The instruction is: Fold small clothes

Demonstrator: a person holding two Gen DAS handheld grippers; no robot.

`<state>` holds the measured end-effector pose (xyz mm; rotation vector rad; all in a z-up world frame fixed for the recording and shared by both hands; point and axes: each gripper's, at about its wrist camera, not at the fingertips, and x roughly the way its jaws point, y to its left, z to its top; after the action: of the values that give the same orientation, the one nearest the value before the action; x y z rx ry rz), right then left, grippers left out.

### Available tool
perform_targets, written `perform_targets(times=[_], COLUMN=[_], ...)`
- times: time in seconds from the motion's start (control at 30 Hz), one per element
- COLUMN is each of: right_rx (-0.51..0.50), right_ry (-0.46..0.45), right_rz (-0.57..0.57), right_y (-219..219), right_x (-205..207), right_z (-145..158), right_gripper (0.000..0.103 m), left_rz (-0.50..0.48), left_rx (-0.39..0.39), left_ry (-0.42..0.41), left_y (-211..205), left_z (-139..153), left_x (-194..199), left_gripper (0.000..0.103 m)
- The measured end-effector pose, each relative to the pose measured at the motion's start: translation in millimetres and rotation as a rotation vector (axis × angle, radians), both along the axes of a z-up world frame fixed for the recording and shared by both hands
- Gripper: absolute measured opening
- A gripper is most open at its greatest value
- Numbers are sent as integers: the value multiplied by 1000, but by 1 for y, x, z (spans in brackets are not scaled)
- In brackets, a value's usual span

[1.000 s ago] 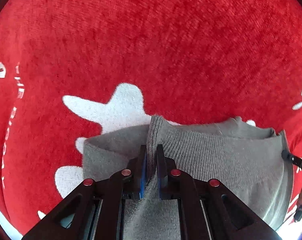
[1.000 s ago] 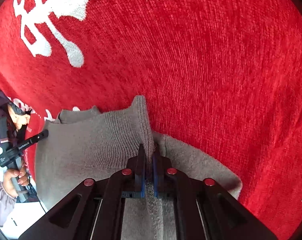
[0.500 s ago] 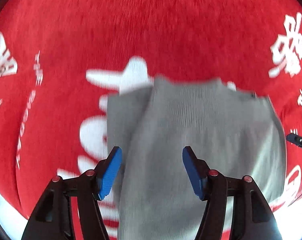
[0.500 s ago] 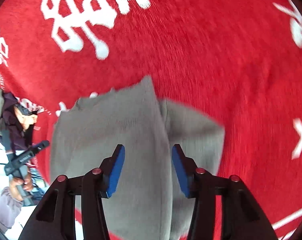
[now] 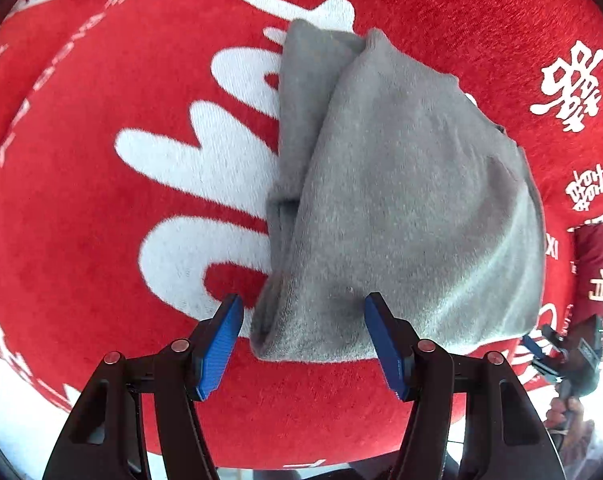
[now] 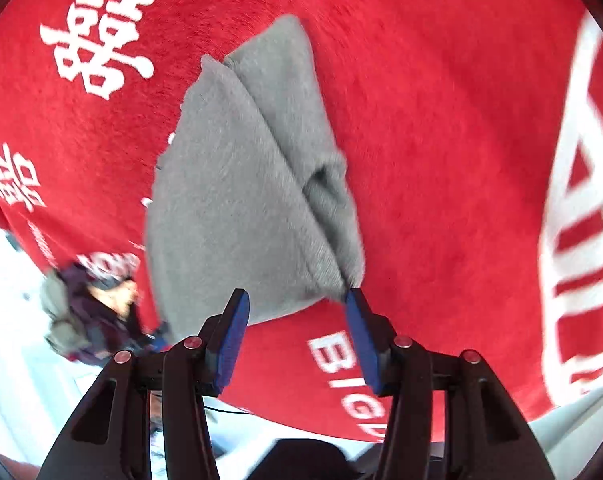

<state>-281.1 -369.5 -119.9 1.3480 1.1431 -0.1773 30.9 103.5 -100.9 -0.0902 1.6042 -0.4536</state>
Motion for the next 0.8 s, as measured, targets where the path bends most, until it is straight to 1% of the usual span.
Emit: perform_targets(times=[0.07, 0.1, 0.17, 0.2, 0.23, 0.27, 0.3, 0.33, 0.4, 0.47, 0.53, 0.57, 0.63, 0.67, 0.7, 0.73, 0.77, 0.8], right_rx=[53, 85, 99, 98, 95, 88, 56, 26, -78, -124, -142, -150, -166, -161, -157, -160, -165, -172], right_ry=[-22, -45, -52, -51, -49, -36, -9, -11, -43, -49, -14, 26, 69, 59, 53, 56, 65, 87], right_rz=[-49, -90, -110, -120, -129, -136, -122, -106, -16, 37, 68, 87, 117, 111, 104, 109, 124, 148], right_y=[10, 15, 24, 26, 26, 27, 25, 24, 24, 24, 25, 26, 28, 28, 28, 29, 30, 32], right_x=[0, -3, 1, 5, 7, 14, 22, 28, 39, 40, 36, 32, 29, 27, 26, 26, 27, 28], right_z=[-8, -11, -16, -18, -19, -22, -18, -13, 11, 23, 17, 6, -9, -11, -10, -8, -6, -3], right_gripper=[55, 55, 55, 53, 35, 8, 8, 7, 7, 7, 7, 7, 7, 7, 7, 7, 8, 8], left_rz=[1, -4, -28, -30, -33, -44, -55, -75, -114, -141, -138, -123, -84, -74, -69, -67, -62, -56], left_rx=[-32, -32, -26, -30, -33, -30, -25, -10, 17, 42, 67, 68, 56, 62, 93, 122, 151, 155], left_ry=[6, -2, -10, -16, -22, -29, -41, -62, -98, -120, -121, -119, -127, -134, -144, -156, -181, -195], left_y=[-1, -2, -5, -5, -4, -4, -5, -6, -8, -8, -6, -4, 2, 3, 4, 4, 7, 9], left_z=[-4, -5, -8, -8, -7, -5, -2, 3, 9, 10, 1, -3, -2, 1, 5, 9, 16, 22], left_x=[-2, -3, -4, -4, -4, -5, -6, -8, -11, -18, -22, -23, -24, -24, -26, -27, -30, -31], left_gripper=[62, 48, 28, 24, 19, 17, 17, 17, 17, 17, 17, 18, 18, 21, 31, 37, 47, 49])
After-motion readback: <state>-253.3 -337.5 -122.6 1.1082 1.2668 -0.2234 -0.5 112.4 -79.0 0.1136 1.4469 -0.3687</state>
